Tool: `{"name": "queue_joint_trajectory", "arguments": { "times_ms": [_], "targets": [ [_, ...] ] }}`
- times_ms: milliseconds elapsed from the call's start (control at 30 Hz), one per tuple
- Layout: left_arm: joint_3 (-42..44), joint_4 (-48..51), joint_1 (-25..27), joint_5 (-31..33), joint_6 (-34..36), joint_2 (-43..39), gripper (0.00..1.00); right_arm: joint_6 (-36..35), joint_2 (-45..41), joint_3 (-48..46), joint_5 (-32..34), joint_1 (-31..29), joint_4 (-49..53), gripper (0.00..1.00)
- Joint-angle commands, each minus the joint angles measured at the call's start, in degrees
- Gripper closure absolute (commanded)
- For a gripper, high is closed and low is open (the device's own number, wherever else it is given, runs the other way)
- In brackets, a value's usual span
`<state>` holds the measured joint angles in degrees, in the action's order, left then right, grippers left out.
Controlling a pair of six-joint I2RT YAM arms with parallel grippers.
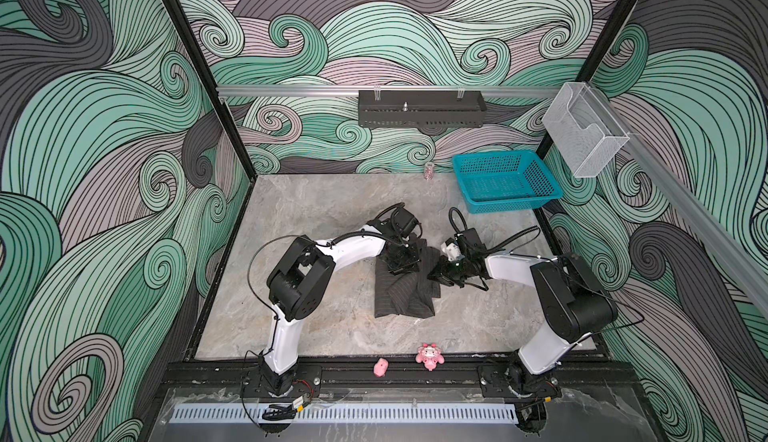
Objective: Fold and stack the long sleeve shirts
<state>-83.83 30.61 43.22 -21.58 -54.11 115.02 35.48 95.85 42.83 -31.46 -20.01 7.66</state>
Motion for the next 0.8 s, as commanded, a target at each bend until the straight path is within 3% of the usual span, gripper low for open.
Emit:
{"name": "queue_joint_trajectory", "arguments": {
  "times_ms": [0, 133, 400, 767],
  "targets": [
    [-2.3, -1.4, 0.0, 0.4, -1.3, 1.4, 1.00, -1.4, -2.9, -0.8, 1.9, 0.0, 6.2, 0.78],
    [-2.3, -1.2, -0.2, 0.0, -1.2, 2.4, 1.00, -2.5, -5.8, -0.7, 2.5, 1.2, 9.4, 0.72],
    [-5.5, 1.6, 0.6, -0.3, 0.8, 2.1, 1.00, -3.3, -1.4, -1.3, 1.8, 2.4, 8.0, 0.84],
    [-7.6, 2.9, 2.0, -1.3, 1.6, 7.2, 1.00, -3.1, -0.2, -1.4, 1.7, 2.4, 7.0, 0.86]
  ]
}}
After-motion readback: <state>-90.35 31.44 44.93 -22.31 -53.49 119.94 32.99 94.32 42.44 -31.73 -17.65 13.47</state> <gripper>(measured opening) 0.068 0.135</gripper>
